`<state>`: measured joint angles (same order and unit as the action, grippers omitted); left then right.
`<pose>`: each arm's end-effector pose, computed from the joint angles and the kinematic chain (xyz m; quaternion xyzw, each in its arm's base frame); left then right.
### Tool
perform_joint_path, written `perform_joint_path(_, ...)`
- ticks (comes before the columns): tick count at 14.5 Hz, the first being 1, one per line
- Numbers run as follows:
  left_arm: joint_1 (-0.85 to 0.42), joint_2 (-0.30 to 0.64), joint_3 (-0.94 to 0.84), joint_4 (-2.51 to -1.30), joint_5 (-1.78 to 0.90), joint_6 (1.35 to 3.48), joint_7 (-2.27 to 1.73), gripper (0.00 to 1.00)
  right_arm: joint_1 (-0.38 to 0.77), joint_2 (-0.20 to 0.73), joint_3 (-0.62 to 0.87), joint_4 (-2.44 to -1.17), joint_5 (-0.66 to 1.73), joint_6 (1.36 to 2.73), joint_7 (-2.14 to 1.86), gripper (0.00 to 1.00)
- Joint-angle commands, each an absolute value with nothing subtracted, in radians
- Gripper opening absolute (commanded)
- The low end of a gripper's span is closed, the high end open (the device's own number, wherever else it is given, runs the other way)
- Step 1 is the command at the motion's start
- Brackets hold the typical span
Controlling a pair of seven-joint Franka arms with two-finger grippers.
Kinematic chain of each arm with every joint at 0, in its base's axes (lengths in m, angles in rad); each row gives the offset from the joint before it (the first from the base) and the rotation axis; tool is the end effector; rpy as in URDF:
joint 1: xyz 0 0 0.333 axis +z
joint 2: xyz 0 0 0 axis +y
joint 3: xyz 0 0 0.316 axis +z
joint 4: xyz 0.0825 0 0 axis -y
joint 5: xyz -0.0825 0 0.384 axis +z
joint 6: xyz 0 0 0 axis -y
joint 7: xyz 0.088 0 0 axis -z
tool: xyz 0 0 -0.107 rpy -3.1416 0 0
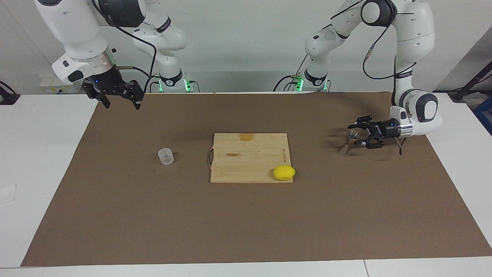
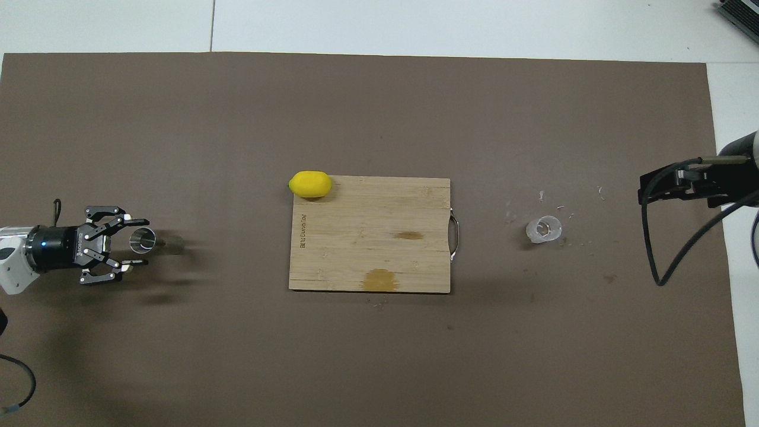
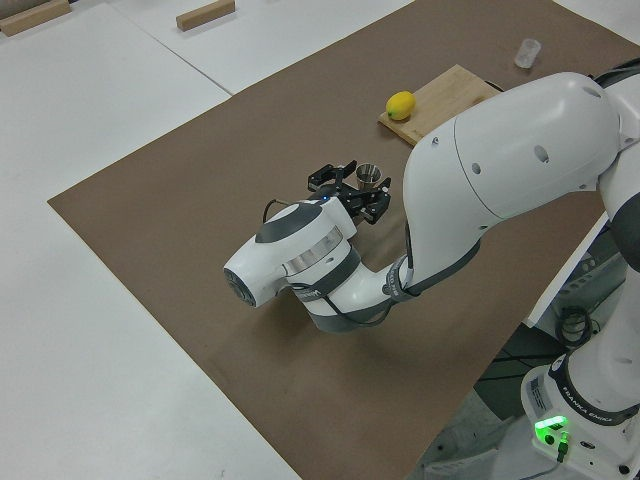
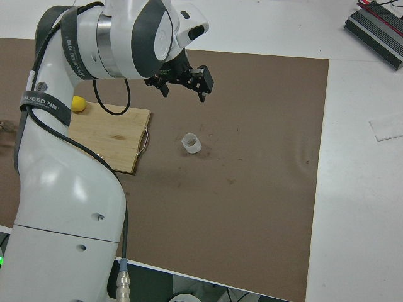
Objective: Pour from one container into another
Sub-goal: 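Close the left gripper around the small metal cup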
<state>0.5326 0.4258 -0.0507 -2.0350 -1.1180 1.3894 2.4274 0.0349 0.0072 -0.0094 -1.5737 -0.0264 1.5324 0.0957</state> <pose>0.5049 0.1419 0.2572 0.5569 -0.4960 0.4524 0.4891 0.5522 0.0112 0.6159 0.9990 -0.0353 -0.0234 0.0147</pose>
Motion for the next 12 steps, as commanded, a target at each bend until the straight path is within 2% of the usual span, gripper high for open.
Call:
perform_joint_path(1, 0.523, 0.419, -0.043, -2.048, -1.140, 1.408, 2.453, 0.76, 0.028, -0.021, -0.009, -1.606, -0.025, 1.536, 0.089, 1.00)
perform_joint_path(9, 0.519, 0.420, -0.043, -2.043, -1.161, 1.425, 2.471, 0.60, 0.028, -0.021, -0.009, -1.606, -0.025, 1.537, 0.091, 1.00)
perform_joint_path(12, 0.511, 0.420, -0.043, -2.039, -1.173, 1.437, 2.496, 0.48, 0.028, -0.021, -0.009, -1.606, -0.025, 1.537, 0.091, 1.00)
